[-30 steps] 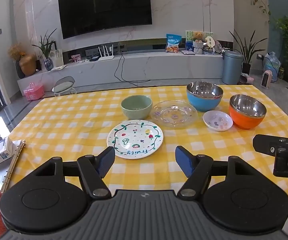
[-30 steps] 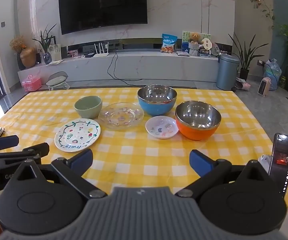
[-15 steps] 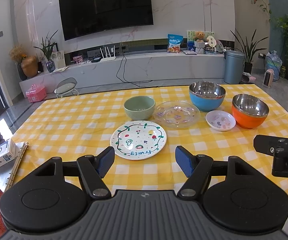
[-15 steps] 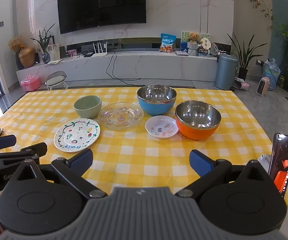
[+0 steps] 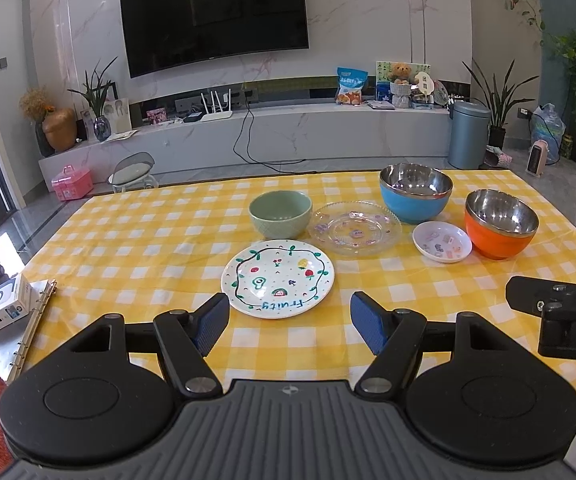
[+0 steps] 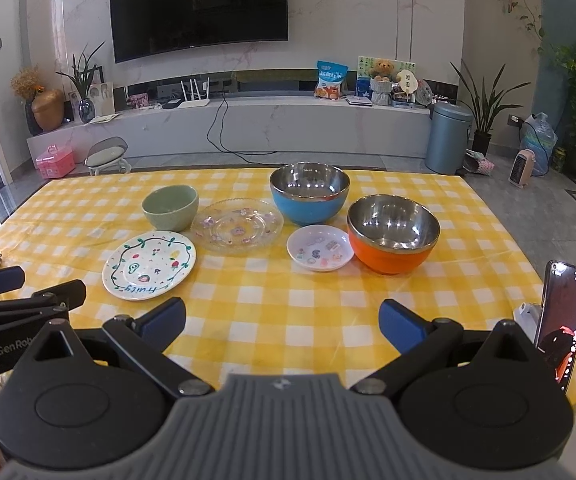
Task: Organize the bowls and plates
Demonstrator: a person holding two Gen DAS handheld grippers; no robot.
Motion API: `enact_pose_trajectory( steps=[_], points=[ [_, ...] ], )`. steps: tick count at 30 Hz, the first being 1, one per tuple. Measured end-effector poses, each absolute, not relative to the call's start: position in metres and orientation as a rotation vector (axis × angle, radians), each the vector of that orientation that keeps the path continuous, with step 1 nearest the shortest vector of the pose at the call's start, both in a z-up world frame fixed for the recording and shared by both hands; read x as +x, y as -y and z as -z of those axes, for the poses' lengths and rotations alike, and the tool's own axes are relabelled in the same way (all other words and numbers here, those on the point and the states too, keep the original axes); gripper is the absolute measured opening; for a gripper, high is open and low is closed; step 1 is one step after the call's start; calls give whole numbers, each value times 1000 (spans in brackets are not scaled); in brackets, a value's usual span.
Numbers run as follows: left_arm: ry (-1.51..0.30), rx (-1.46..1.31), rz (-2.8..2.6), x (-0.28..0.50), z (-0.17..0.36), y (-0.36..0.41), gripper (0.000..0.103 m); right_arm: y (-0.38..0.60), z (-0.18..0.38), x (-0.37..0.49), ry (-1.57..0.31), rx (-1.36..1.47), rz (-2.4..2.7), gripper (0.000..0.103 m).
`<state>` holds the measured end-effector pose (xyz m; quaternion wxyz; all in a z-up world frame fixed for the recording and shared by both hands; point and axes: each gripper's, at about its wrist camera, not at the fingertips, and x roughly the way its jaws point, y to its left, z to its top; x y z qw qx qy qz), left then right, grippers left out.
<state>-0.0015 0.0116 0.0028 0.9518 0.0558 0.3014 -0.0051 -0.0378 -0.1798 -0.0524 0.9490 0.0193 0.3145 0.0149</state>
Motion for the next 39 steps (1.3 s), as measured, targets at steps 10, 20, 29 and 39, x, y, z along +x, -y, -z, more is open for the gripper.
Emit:
enact_pose_trajectory(
  steps=[10, 20, 29, 39],
  points=[
    [-611, 114, 8, -2, -3, -13, 82, 179, 54, -37, -641, 32, -27, 101],
    [-608, 120, 5, -3, -3, -13, 82, 177, 54, -38, -645, 28, -26, 101],
    [-610, 115, 5, -6, -1, -12, 82, 176, 54, -39, -646, 25, -27, 101],
    [-610, 115, 5, -5, -1, -13, 82, 175, 53, -40, -646, 21, -28, 101]
  ],
)
